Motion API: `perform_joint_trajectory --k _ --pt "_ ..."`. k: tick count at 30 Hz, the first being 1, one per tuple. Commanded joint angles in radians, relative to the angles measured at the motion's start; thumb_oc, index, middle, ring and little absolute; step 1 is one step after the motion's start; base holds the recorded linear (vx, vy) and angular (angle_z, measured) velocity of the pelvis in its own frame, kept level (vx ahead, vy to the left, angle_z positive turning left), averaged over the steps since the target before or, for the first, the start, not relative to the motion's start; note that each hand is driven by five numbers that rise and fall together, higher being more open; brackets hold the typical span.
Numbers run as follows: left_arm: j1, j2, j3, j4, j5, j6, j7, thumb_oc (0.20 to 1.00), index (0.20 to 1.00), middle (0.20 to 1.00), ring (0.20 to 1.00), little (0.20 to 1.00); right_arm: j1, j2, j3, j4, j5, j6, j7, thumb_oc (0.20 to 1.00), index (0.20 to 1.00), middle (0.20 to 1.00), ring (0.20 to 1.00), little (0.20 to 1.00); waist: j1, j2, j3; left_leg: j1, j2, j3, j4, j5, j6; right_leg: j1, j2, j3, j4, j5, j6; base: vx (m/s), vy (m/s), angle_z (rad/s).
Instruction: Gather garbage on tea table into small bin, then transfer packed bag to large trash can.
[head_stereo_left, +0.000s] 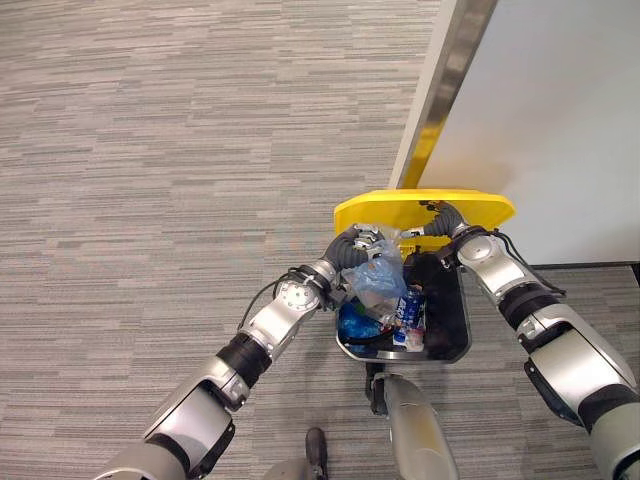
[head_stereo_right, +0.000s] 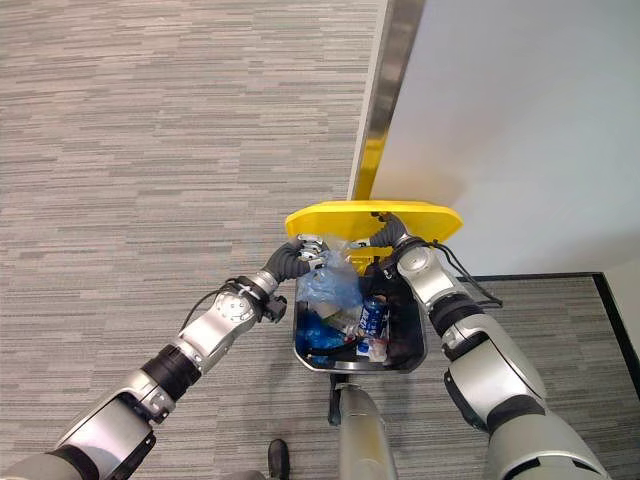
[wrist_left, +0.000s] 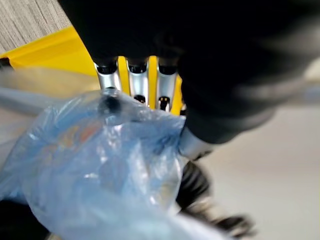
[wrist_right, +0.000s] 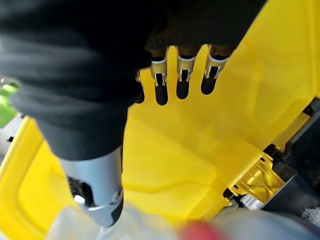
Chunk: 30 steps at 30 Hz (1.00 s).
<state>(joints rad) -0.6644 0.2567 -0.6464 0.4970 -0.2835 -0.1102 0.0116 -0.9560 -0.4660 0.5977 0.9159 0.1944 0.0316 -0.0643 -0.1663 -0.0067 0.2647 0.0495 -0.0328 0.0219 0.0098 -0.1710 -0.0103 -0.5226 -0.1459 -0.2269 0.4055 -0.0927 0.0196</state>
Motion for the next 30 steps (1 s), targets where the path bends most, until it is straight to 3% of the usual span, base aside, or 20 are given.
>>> perform_joint_trajectory --k 1,8,10,11,16,24,27,30 --pt "-0.117 -0.029 -0.053 0.069 0.098 -0.044 0.019 0.2 0.2 0.2 0.2 0.2 -0.232 -0.03 0.005 0.004 -0.017 -0.048 -0.066 1.0 1.0 1.0 1.0 1.0 -0.01 0.003 0.019 0.161 -0.045 -0.008 0.041 -0.22 0.009 -0.099 -0.014 0.043 -0.304 0.333 0.162 -0.04 0.001 -0.07" --pt "-0.175 -0.056 -0.113 0.278 0.274 -0.001 0.047 0.2 0.2 0.2 0.2 0.2 -0.315 -0.049 0.045 -0.051 -0.01 -0.057 -0.091 1.0 1.0 1.0 1.0 1.0 -0.039 0.026 0.076 0.114 -0.054 0.025 0.063 -0.226 0.002 -0.159 -0.027 0.027 -0.278 0.333 0.166 -0.03 0.009 -0.04" --pt "-0.187 -0.068 -0.108 0.359 0.357 0.027 0.079 0.529 0.529 0.529 0.529 0.529 -0.326 -0.048 0.068 -0.107 -0.02 -0.062 -0.1 1.0 1.0 1.0 1.0 1.0 -0.048 0.037 0.088 0.091 -0.057 0.045 0.08 -0.234 0.0 -0.187 -0.032 0.014 -0.269 0.331 0.166 -0.01 0.034 -0.18" --pt "-0.194 -0.073 -0.11 0.398 0.397 0.039 0.091 1.0 1.0 1.0 1.0 1.0 -0.33 -0.045 0.071 -0.123 -0.018 -0.066 -0.103 1.0 1.0 1.0 1.0 1.0 -0.053 0.039 0.093 0.086 -0.057 0.054 0.086 -0.236 -0.001 -0.195 -0.035 0.011 -0.264 0.331 0.167 0.0 0.042 -0.29" --pt "-0.187 -0.059 -0.092 0.415 0.502 0.07 0.107 1.0 1.0 1.0 1.0 1.0 -0.296 -0.043 0.077 -0.236 -0.015 -0.081 -0.099 1.0 1.0 1.0 1.0 1.0 -0.054 0.051 0.103 0.073 -0.065 0.081 0.098 -0.244 0.004 -0.219 -0.044 -0.003 -0.243 0.329 0.168 0.0 0.032 -0.23" --pt "-0.128 -0.02 -0.041 0.39 0.514 0.08 0.115 1.0 1.0 1.0 1.0 1.0 -0.155 -0.053 0.026 -0.33 -0.003 -0.088 -0.079 1.0 1.0 1.0 1.0 1.0 -0.068 0.061 0.093 0.113 -0.049 0.08 0.102 -0.258 0.006 -0.208 -0.04 0.007 -0.242 0.329 0.17 0.02 0.027 -0.07" --pt "-0.065 0.02 -0.007 0.335 0.479 0.07 0.111 1.0 1.0 1.0 1.0 1.0 -0.037 -0.084 -0.027 -0.369 -0.017 -0.078 -0.065 1.0 1.0 1.0 1.0 1.0 -0.092 0.032 0.079 0.116 -0.034 0.061 0.136 -0.255 -0.009 -0.175 -0.029 0.082 -0.264 0.336 0.172 -0.03 -0.035 0.17" --pt "-0.016 0.047 0.022 0.291 0.456 0.067 0.107 1.0 1.0 1.0 1.0 1.0 0.044 -0.102 -0.058 -0.379 -0.024 -0.071 -0.052 1.0 1.0 1.0 1.0 1.0 -0.088 0.018 0.059 0.123 -0.024 0.056 0.153 -0.26 -0.015 -0.155 -0.026 0.099 -0.267 0.338 0.169 -0.02 -0.024 0.35"
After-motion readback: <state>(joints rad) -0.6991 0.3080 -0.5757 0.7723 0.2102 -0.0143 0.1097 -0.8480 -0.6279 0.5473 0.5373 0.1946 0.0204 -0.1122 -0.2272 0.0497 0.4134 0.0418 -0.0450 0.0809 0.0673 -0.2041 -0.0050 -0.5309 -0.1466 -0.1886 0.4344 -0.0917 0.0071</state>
